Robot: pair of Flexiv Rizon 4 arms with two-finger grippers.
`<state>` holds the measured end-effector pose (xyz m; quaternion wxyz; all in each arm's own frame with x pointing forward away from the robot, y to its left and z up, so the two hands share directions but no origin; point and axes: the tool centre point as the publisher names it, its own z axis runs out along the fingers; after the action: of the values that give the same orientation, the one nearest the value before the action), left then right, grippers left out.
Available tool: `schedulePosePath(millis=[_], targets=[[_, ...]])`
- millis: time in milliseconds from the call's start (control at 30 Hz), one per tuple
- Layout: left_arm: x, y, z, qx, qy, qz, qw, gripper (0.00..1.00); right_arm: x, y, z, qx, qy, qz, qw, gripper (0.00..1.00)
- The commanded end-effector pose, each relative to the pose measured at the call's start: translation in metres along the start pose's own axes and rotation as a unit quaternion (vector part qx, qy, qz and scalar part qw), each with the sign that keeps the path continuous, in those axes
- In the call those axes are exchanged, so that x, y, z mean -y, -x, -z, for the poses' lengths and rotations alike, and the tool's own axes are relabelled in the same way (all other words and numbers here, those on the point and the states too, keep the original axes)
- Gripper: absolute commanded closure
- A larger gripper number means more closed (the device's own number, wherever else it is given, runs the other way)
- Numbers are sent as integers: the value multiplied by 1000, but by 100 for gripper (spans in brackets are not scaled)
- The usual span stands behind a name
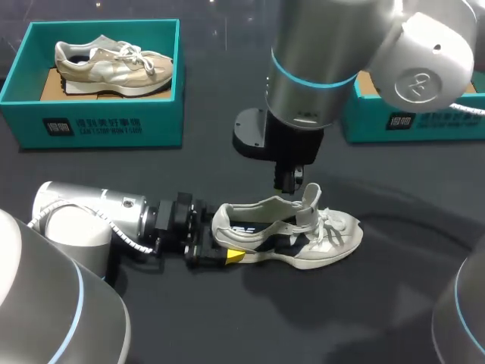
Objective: Take the shoe out of the shoebox, open the shoe tongue, remove and reinsert the insole, then place the shoe into the shoebox
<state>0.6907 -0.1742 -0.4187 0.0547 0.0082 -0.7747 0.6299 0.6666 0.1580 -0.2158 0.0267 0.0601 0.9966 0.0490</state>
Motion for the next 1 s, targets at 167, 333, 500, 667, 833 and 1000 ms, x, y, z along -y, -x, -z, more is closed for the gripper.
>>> schedulePosePath(millis=[167, 333, 500, 667, 833, 1000], targets=[[-2, -1, -3, 1, 0, 0, 1000, 100, -16, -2, -35, -13, -10, 32, 999, 100], [-2, -1, -3, 1, 0, 0, 1000, 100, -17, -2, -46, -17, -15, 9, 1000, 100], [-2, -1, -3, 1, 0, 0, 1000, 100, -17, -2, -46, -17, -15, 9, 1000, 100], [-2, -1, -3, 1, 0, 0, 1000, 100, -27, 0, -58, -22, -36, 22, 999, 100], [-2, -1, -3, 1, 0, 0, 1000, 100, -32, 0, -77, -14, -65, 9, 998, 100], [-2, -1, -3, 1, 0, 0, 1000, 100, -32, 0, -77, -14, -65, 9, 998, 100]])
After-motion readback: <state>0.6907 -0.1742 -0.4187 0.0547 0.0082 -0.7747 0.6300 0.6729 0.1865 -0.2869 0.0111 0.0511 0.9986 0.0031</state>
